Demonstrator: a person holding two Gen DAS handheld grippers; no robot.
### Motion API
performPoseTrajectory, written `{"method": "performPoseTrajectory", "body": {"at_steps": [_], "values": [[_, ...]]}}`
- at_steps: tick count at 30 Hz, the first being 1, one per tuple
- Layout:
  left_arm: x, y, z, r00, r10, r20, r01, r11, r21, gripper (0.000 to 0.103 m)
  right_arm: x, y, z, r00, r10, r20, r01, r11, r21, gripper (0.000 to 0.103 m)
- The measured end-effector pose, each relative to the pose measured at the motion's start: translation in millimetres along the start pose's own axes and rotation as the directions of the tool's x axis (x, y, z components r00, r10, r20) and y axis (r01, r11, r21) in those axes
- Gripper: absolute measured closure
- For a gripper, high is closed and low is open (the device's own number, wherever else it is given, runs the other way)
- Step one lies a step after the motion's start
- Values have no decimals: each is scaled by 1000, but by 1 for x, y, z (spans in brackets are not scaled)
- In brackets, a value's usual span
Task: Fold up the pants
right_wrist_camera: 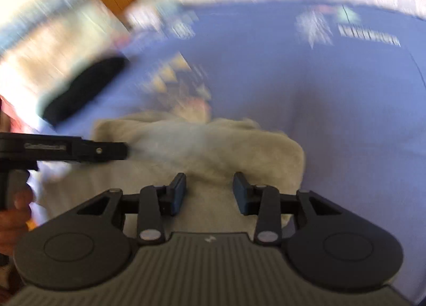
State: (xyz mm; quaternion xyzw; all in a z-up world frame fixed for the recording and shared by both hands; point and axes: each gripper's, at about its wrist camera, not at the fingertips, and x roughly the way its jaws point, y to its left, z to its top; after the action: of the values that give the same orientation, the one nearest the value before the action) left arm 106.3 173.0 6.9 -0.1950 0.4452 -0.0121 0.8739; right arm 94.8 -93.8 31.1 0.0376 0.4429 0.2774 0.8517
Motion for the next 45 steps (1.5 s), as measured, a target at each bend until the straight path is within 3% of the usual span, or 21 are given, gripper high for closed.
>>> {"method": "performPoseTrajectory", "body": {"at_steps": [5, 8, 12, 15, 21, 27, 30, 31, 32, 33, 36, 45], "values": [[-18, -8, 0, 1000, 15, -25, -14, 999, 37, 76, -7, 2, -10, 999, 11, 32, -11, 1000, -2, 61], [-46, -5, -3, 1000, 4, 9, -4, 1000, 26, 58, -23, -2, -13, 998, 25, 61, -27, 999, 41, 57], [-87, 15, -8, 994, 44, 103, -46, 999, 12, 35, -55, -26, -25, 987, 89, 131, -106, 986, 130, 44], [-95, 39, -9, 995, 47, 91, -42, 998, -51, 18, -73, -49, -43, 981, 124, 149, -157, 959, 237, 35], [-77, 67, -23, 998, -52, -24, 46, 980, -193, 10, -83, -83, -71, 970, 201, 134, -240, 866, 438, 33], [-58, 57, -28, 998, -19, -59, 7, 980, -200, 9, -78, -76, -70, 946, 303, 110, -316, 801, 509, 32], [-58, 45, -41, 997, 35, -67, -44, 989, -142, 9, -66, -55, -69, 950, 311, 28, -289, 844, 451, 36], [-58, 42, -45, 996, 57, -62, -64, 991, -118, 9, -61, -48, -70, 955, 297, -14, -265, 871, 415, 57], [-59, 39, -49, 996, 70, -58, -76, 992, -98, 9, -56, -41, -71, 958, 279, -59, -238, 895, 378, 67], [-59, 37, -52, 995, 83, -52, -87, 993, -83, 9, -52, -35, -74, 965, 249, -88, -206, 918, 337, 70], [-61, 33, -56, 993, 111, -35, -113, 992, -58, 9, -54, -29, -74, 969, 234, -77, -203, 935, 292, 72], [-61, 33, -57, 993, 120, -23, -121, 992, -48, 8, -54, -44, -83, 964, 261, -50, -231, 915, 330, 72]]}}
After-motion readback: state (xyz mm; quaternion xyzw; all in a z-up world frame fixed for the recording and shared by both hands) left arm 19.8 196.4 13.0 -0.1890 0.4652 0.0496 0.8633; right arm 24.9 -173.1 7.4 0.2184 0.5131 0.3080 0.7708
